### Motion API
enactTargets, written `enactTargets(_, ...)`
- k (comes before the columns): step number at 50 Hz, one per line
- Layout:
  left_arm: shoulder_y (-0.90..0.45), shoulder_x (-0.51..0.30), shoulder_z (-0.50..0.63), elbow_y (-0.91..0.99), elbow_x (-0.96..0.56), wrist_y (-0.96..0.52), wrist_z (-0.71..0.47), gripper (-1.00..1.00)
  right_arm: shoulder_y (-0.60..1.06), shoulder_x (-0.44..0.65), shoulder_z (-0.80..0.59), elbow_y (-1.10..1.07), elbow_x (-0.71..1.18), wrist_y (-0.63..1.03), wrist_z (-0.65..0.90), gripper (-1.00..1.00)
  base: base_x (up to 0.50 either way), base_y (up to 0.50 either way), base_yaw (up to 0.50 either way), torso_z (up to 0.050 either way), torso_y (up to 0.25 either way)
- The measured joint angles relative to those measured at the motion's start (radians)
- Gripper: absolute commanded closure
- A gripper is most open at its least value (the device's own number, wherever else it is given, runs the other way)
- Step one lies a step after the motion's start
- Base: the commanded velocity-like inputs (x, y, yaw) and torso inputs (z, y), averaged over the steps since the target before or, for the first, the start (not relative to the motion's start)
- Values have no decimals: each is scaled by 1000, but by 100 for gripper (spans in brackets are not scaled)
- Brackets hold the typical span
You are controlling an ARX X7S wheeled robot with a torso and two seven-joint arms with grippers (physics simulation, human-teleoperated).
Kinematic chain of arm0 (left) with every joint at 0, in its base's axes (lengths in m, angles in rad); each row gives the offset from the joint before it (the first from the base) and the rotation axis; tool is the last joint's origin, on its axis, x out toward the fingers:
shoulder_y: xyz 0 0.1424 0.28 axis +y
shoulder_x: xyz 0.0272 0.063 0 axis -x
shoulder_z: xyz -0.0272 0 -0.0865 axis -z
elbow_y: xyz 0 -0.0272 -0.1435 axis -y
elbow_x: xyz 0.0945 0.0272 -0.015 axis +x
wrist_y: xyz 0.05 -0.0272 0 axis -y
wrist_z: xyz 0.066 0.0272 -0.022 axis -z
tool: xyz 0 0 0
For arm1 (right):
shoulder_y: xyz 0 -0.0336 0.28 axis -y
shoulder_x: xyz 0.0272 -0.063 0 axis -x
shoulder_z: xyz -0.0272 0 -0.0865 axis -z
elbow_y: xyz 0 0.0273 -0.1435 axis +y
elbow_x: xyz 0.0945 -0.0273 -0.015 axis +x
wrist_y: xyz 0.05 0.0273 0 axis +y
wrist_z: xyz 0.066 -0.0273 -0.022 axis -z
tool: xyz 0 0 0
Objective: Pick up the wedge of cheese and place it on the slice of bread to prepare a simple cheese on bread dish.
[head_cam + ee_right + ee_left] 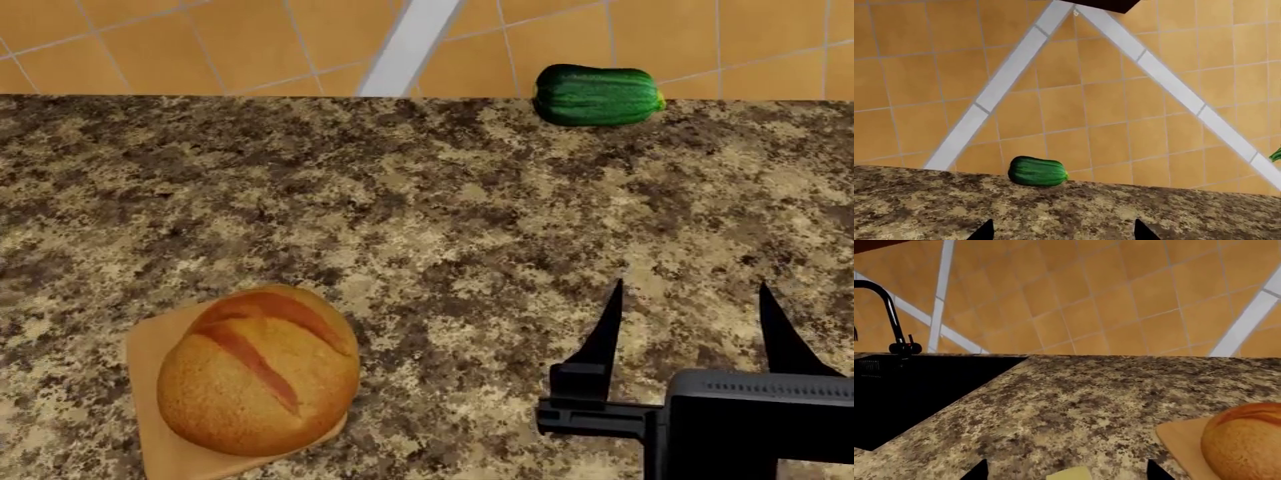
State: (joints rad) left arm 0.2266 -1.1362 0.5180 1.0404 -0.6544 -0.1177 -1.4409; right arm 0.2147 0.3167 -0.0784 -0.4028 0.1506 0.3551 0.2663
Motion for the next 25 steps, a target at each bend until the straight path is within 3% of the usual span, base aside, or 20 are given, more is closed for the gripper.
enactTargets(25, -6, -5, 81, -21, 25, 31, -20, -100, 23, 3, -29, 3, -22, 52, 19, -100, 0, 0, 0, 0, 0)
